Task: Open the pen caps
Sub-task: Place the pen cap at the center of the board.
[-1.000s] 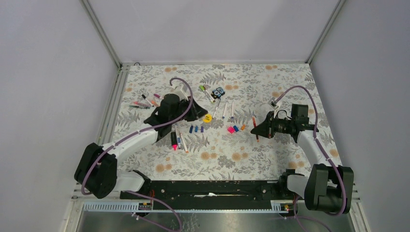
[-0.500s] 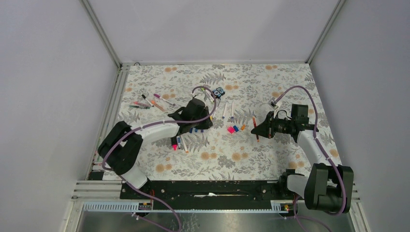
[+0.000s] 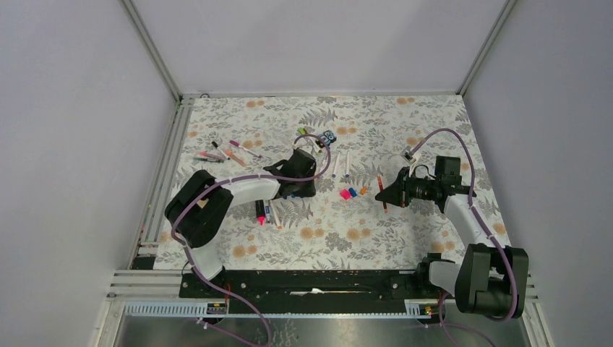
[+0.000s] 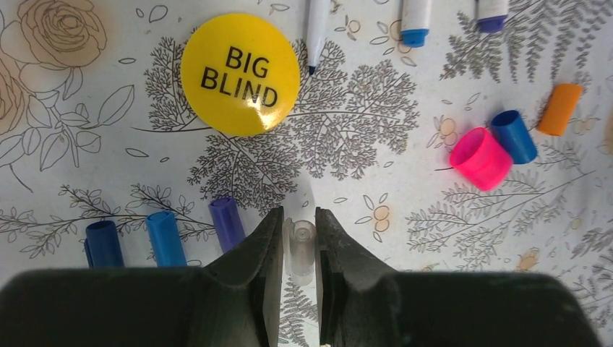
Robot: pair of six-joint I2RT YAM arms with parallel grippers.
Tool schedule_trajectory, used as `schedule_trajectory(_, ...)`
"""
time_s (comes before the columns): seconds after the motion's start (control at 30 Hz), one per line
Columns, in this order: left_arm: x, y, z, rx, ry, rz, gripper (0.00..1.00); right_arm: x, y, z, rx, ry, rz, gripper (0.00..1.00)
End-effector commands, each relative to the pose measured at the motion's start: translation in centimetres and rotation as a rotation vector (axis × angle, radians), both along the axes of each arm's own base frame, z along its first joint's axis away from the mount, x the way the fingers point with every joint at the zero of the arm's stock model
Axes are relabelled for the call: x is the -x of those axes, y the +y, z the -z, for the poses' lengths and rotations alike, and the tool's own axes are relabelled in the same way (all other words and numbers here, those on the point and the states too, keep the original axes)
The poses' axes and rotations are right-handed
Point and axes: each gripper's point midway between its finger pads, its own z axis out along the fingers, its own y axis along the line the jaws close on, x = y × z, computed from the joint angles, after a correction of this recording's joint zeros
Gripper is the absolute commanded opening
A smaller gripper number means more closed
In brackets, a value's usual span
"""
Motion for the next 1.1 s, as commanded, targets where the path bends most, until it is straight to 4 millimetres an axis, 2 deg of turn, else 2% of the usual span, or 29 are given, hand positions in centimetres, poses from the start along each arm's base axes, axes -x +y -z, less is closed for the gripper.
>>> schedule_trajectory(0.0, -1.3, -0.3, -0.7, -0.025, -0.038, -0.005, 0.19, -0.8, -0.2, -1.0, 0.002, -0.044, -0.007, 0.00)
schedule_trajectory(0.3, -1.4, 0.1, -0.5, -0.057, -0.039, -0.010, 0.34, -0.7, -0.1, -1.0, -0.001, -0.043, -0.008, 0.00)
schedule_trajectory(0.53, -1.9, -0.2, -2.0, -0.043, -0.066, -0.011, 0.35, -0.7, -0.1, -1.1, 0.000, -0.044, -0.008, 0.00)
schedule_trajectory(0.7, -2.4, 0.1, -5.7, -0.007, -0.157, -0.016, 0.35, -1.0, -0.3, -0.8, 0.011, -0.035, 0.004, 0.00)
schedule_trajectory(0.87, -2.4, 1.3, -10.1, 0.045, -0.298, -0.029, 0.38, -2.8, -0.9, -0.2, 0.042, 0.029, 0.077, 0.00)
schedule_trajectory(0.97, -2.0, 2.6, -12.5, 0.052, -0.382, -0.029, 0.41, -4.3, -1.3, 0.3, 0.077, 0.073, 0.128, 0.00)
schedule_trajectory(1.07, -1.8, 4.8, -14.5, 0.020, -0.465, -0.064, 0.50, -6.1, -2.0, 1.3, 0.184, 0.094, 0.215, 0.00)
